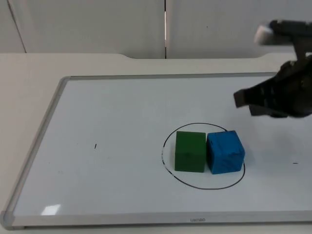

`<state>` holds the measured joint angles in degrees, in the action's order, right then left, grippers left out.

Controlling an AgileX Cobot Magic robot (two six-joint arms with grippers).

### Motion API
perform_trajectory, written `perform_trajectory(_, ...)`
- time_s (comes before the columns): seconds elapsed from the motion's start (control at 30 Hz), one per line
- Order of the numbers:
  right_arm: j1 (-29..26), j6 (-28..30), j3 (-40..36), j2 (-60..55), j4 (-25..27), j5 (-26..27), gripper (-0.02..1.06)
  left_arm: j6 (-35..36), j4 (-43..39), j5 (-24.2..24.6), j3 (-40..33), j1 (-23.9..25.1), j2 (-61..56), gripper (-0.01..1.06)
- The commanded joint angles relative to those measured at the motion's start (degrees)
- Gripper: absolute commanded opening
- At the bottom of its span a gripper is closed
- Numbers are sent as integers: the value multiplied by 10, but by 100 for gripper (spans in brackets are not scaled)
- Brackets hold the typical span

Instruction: Push the two cubes into the marked area.

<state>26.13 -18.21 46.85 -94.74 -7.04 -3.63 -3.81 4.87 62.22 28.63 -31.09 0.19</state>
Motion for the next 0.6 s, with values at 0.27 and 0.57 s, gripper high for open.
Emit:
perform_trajectory(0.27,-3,96,3,255,-3,-91,0,3,-1,-7,-3,-1,-2,0)
perform_trajectory(0.57,-3,114,3,395,-49,-197,0,3,-1,-7,-3,-1,-2,0)
